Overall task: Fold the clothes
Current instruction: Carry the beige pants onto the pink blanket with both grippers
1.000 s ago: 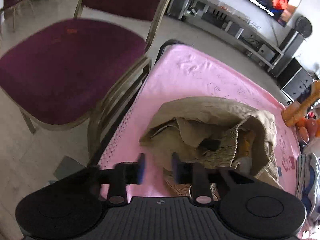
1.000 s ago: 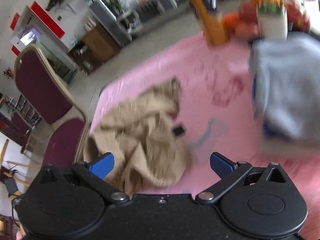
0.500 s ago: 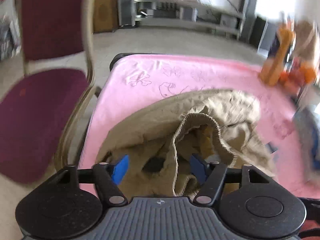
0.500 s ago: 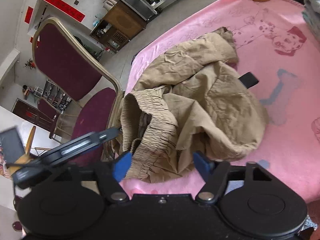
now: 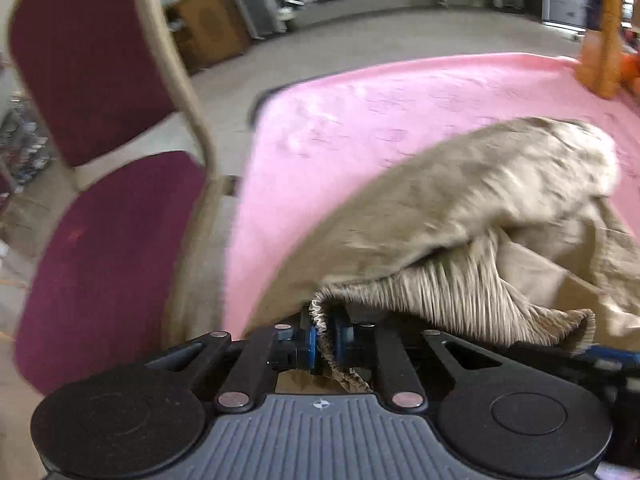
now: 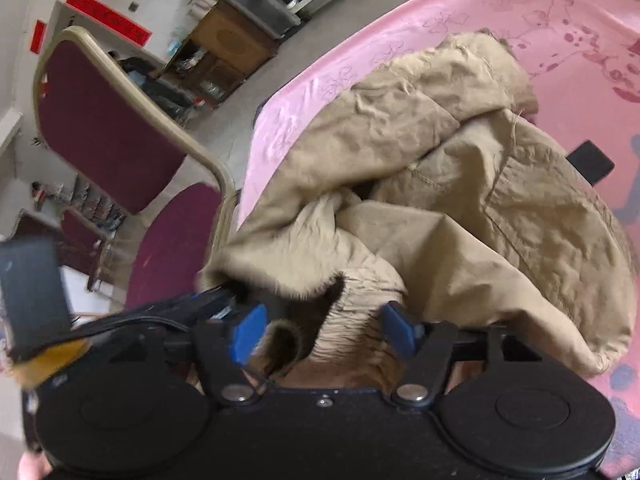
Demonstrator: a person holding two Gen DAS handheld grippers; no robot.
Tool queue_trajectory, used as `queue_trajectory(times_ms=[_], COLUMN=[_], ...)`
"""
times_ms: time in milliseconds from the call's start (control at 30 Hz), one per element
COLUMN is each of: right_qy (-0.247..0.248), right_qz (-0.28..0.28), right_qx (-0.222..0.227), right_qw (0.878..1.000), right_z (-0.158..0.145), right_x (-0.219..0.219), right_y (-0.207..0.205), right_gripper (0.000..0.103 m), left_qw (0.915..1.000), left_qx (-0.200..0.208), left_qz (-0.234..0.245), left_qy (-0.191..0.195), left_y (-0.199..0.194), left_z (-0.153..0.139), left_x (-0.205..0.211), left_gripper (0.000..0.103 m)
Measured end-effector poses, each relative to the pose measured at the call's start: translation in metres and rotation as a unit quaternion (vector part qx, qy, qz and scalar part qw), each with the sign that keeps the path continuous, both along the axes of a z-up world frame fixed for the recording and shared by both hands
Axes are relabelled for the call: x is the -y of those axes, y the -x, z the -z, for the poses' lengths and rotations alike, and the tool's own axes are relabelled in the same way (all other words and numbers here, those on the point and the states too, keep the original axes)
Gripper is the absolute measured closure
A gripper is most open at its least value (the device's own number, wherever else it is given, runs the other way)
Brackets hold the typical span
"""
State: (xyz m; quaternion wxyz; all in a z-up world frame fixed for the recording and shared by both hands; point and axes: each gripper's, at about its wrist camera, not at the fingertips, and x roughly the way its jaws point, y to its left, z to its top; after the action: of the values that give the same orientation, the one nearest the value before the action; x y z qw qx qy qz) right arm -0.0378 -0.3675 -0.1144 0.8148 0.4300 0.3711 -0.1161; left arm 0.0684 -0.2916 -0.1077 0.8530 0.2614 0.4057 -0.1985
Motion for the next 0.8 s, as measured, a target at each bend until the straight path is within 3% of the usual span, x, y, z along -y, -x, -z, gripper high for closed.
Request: queue_trajectory(times_ms=[67,133,200,233,267,367,433,633,700,733,800], right_qy=[0.026,0.053,0.057,0.053,0.047,-0.003,-0.008,-0.009,0.001,0.005,0.025], right_qz=[0.004,0.003,0.011,0.017,0.025,0.028,0.027,0.012,0.007,0.002,-0.002], right_qx=[-0.035,-0.066,-0.085,-0.091,-0.096,-0.054,-0.046,-0.108,-0.119,-0.129,-0.135], right_qw=[0.999,0.996,0.995,0.994,0.994,0.998,0.999,0.994,0.993,0.992,0.991], right_z=[0.000,0.003,0.010,0.013,0.016,0.019,0.017,0.040,0.045,0.044,0.034], right_x=[-0.006,-0.010,-0.009,-0.006,-0.004,0.000,-0.003,-0.009,-0.008,-0.006,-0.002], right_y=[-0.005,0.000,0.009,0.015,0.021,0.033,0.033,0.014,0.013,0.015,0.025], right_gripper=[0.037,0.045,0.048,0.062,0.064,0.063,0.062,0.062,0.072,0.081,0.090], left_qw=[0.9999,0.9998,0.9997,0.9997,0.9996,0.9995,0.9996,0.9985,0.9971,0.9971,0.9986], left_qx=[-0.009,-0.016,-0.017,-0.013,-0.014,-0.015,-0.011,0.002,0.012,0.015,0.010], left_qz=[-0.003,0.002,0.004,0.003,0.005,0.013,0.019,0.036,0.041,0.040,0.035], left_qy=[0.006,0.015,0.019,0.018,0.022,0.025,0.020,-0.040,-0.063,-0.063,-0.039], left_y=[-0.006,-0.007,-0.008,-0.009,-0.009,-0.008,-0.006,0.002,0.004,0.005,0.007], left_z=[0.001,0.000,0.000,0.000,0.001,0.005,0.007,0.023,0.028,0.027,0.015], left_x=[-0.007,-0.012,-0.015,-0.017,-0.019,-0.015,-0.013,0.002,0.006,0.006,0.000], left_gripper=[0.090,0.087,0.084,0.084,0.084,0.083,0.083,0.075,0.080,0.083,0.089])
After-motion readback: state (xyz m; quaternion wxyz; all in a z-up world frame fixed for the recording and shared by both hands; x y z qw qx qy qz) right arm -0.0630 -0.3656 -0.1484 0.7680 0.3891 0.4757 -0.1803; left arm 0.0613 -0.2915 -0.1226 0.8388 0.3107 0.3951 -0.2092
